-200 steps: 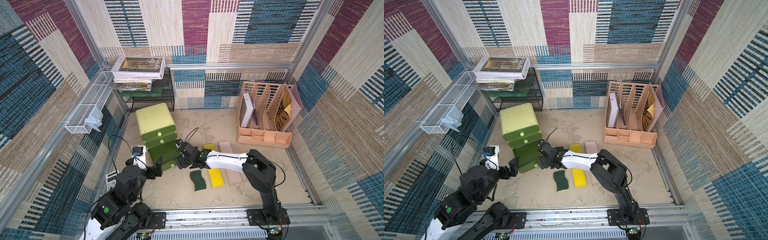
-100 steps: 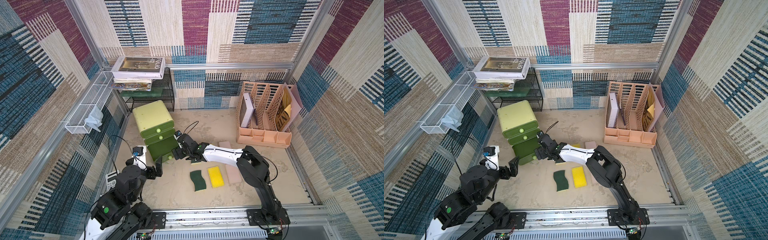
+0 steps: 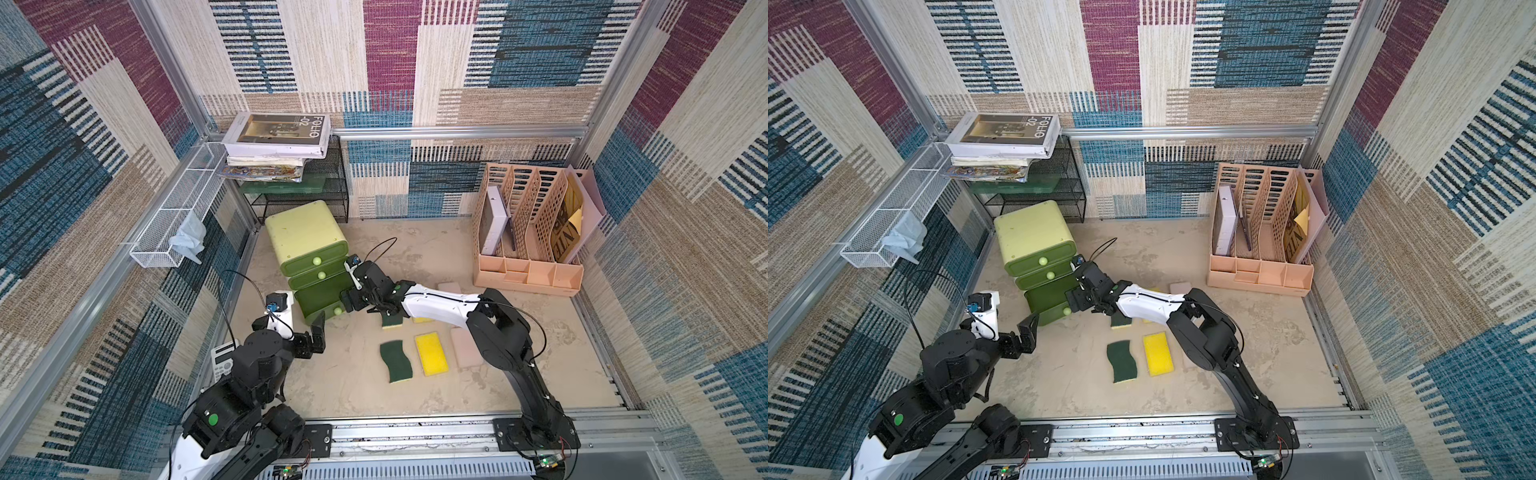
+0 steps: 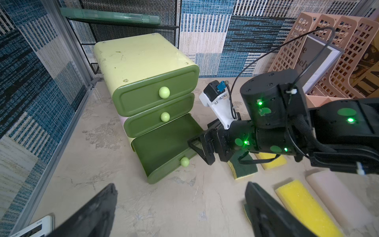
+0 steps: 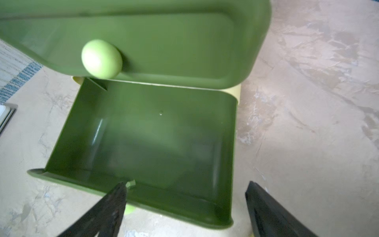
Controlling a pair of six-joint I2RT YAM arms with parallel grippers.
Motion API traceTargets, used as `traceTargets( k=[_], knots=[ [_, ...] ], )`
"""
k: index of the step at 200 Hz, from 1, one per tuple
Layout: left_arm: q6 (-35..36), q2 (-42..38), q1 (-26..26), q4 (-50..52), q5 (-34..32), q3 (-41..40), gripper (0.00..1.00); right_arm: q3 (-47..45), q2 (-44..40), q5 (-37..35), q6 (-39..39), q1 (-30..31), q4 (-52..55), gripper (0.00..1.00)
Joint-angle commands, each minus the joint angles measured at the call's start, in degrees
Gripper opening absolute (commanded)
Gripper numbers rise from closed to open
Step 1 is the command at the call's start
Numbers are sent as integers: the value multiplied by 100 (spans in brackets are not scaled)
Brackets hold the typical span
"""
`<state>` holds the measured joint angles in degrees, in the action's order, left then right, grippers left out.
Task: Take the sponge out of the drawer
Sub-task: Close the drawer in the storage box.
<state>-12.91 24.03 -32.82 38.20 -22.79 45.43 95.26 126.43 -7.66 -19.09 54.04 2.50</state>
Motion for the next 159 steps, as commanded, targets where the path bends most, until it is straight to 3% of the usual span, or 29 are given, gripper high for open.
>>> traceTargets(
  k=[1,65,105,159],
  knots=[
    [43,11,21,-157,-15,5,100,50,53,106,1,-41,-165,93],
    [43,-4,30,-162,3,5,100,-672,-635,101,209,-106,-509,93],
    [34,-27,37,-155,18,2,100,-1385,-1147,-358,580,-117,-538,94],
    [25,-27,39,-144,13,1,100,-1586,-1028,-597,694,-176,-534,95]
  ],
)
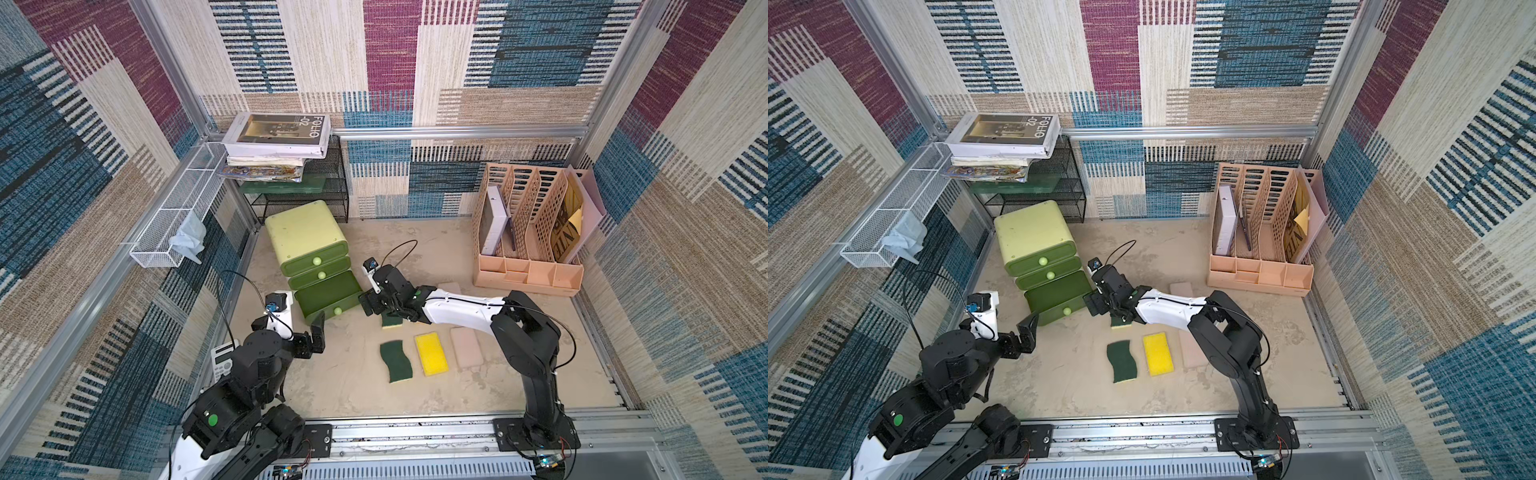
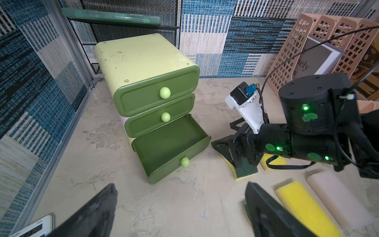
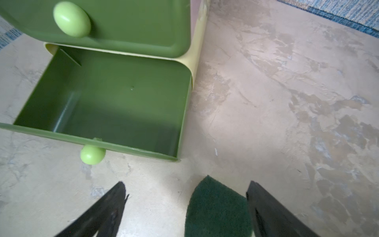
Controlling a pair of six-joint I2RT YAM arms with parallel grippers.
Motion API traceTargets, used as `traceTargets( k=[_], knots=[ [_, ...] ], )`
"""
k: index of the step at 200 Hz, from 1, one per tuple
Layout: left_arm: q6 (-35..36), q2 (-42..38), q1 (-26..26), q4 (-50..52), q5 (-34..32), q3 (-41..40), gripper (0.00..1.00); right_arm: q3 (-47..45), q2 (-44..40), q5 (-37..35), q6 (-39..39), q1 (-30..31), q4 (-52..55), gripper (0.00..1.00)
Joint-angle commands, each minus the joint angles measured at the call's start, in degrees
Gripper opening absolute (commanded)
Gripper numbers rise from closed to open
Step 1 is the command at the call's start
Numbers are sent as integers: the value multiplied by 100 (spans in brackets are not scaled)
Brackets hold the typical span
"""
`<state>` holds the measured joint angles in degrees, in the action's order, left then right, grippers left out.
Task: Take the sponge out of the drawer
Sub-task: Close the drawer in the storage box.
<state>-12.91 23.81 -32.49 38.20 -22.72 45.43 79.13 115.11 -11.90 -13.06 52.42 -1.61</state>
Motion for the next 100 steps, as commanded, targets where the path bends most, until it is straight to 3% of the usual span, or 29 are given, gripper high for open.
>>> traceTargets(
  k=[1,100],
  knots=[
    [25,-2,6,-145,5,6,100,34,106,-172,92,-14,-122,95],
    [26,2,6,-145,-19,1,100,972,907,80,-95,-39,-103,95]
  ],
)
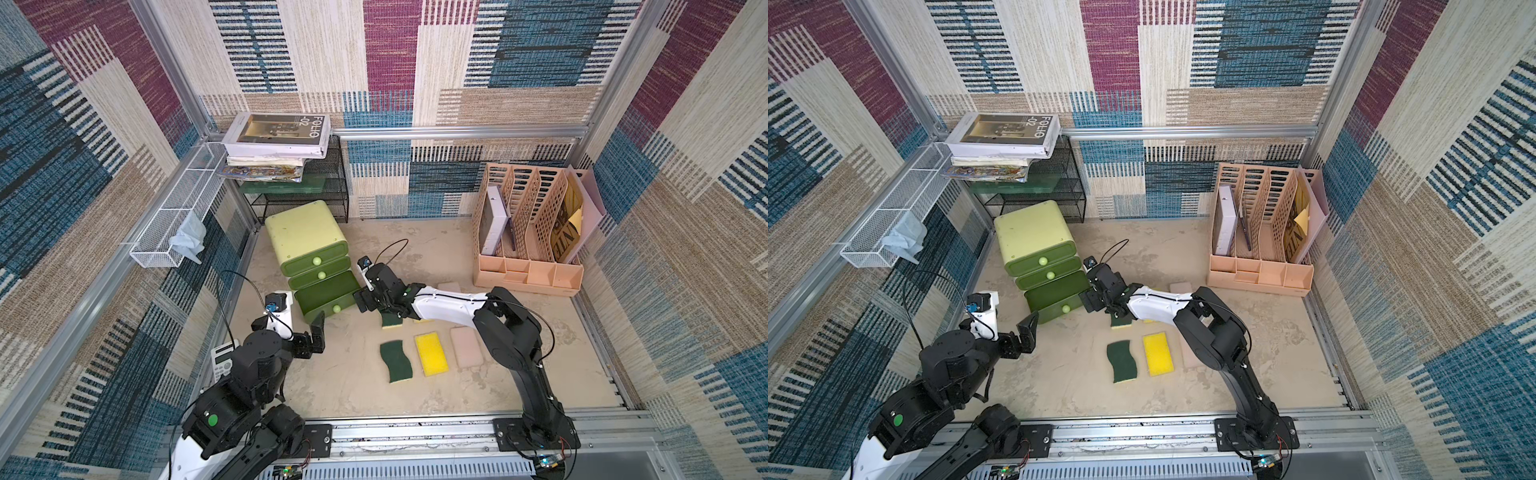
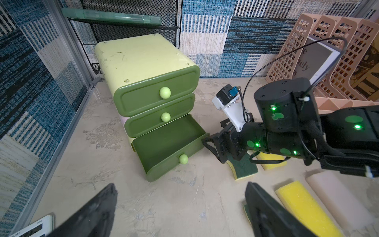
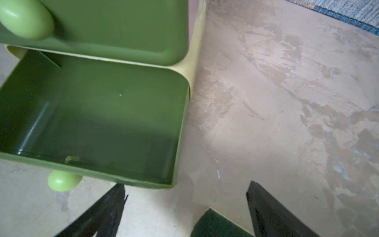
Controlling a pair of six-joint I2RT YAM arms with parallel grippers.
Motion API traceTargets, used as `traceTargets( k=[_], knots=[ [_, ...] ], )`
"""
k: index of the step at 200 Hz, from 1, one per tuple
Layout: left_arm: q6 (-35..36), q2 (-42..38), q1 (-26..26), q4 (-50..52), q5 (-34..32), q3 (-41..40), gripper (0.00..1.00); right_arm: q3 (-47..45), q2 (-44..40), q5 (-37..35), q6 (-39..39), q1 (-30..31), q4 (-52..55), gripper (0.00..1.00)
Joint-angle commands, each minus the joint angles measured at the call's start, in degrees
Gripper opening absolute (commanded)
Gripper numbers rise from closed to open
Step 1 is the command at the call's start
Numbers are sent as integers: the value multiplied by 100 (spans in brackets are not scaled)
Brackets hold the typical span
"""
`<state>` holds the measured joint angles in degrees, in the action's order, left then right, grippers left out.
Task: Take the sponge out of the drawer
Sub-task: Close the drawer in the storage box.
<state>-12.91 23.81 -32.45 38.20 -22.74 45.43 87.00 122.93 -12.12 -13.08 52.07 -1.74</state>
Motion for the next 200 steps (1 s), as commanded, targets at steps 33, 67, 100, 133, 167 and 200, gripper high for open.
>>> traceTargets(
  k=[33,67,100,133,167,200],
  knots=[
    [26,9,2,-146,-26,3,100,507,362,199,-118,-7,-62,95],
    [28,18,10,-141,-24,5,100,843,624,247,-191,-23,-54,95],
    [24,18,10,-141,-31,1,100,1133,879,279,-286,-50,-81,95],
    [19,17,12,-139,-33,3,100,1250,1020,268,-439,-90,-282,95],
    [16,9,15,-137,-37,3,100,1258,1151,246,-697,-178,-613,95],
    [25,9,10,-137,-37,3,100,1284,1270,261,-867,-198,-941,95]
  ],
)
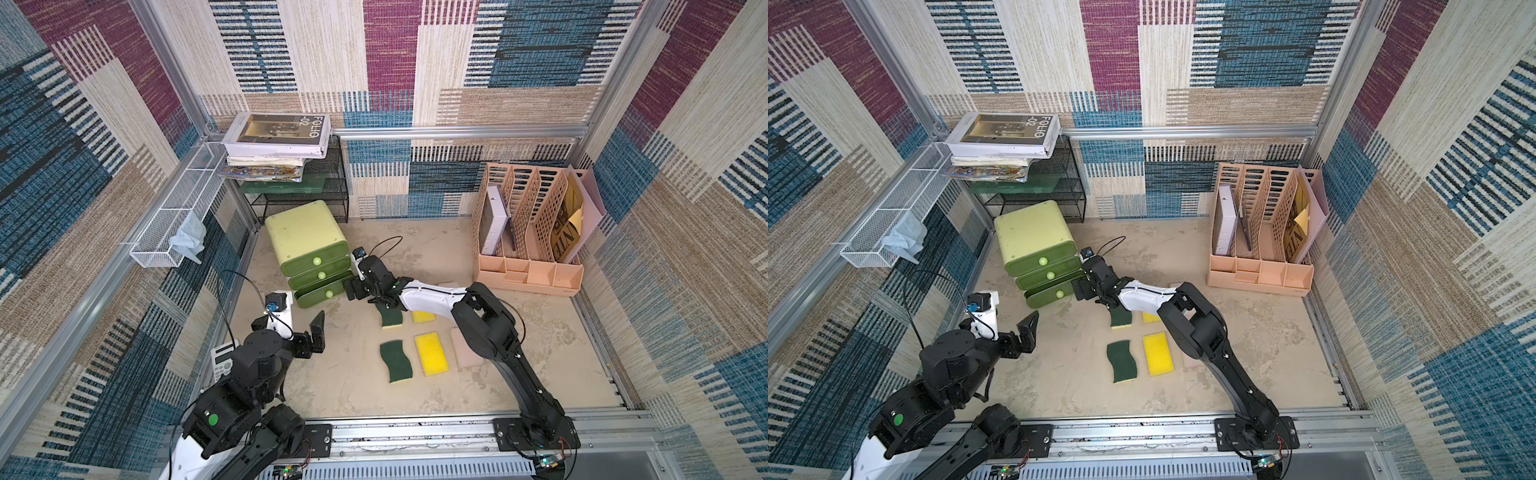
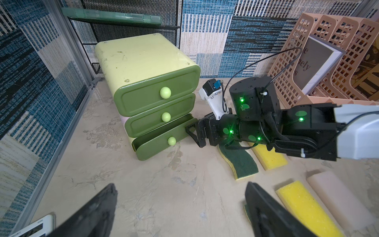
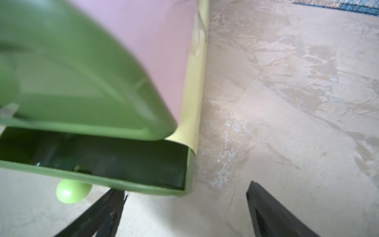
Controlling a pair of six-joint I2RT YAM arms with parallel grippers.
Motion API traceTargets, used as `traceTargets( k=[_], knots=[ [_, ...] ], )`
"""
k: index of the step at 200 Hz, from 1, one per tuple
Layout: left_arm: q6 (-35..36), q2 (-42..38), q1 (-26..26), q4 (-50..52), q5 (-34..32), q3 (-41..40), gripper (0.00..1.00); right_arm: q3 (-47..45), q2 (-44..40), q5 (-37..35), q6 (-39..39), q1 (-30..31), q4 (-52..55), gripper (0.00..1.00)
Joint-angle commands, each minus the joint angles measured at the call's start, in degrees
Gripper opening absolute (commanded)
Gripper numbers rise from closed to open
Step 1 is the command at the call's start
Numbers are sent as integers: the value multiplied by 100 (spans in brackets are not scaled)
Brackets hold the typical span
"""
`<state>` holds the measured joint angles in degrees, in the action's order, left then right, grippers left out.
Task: Take the sponge out of the drawer
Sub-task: Close the drawer in the storage box.
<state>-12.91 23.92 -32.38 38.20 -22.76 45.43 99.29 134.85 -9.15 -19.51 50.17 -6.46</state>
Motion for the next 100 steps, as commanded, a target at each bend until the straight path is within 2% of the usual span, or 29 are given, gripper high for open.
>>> traceTargets(
  k=[1,64,100],
  knots=[
    [29,-2,4,-137,-35,2,100,60,86,-35,-231,-7,-474,95],
    [28,23,7,-145,-53,-6,100,343,359,71,-445,-7,-500,95],
    [16,51,13,-137,-88,-4,100,232,235,106,-445,8,-492,94]
  ],
)
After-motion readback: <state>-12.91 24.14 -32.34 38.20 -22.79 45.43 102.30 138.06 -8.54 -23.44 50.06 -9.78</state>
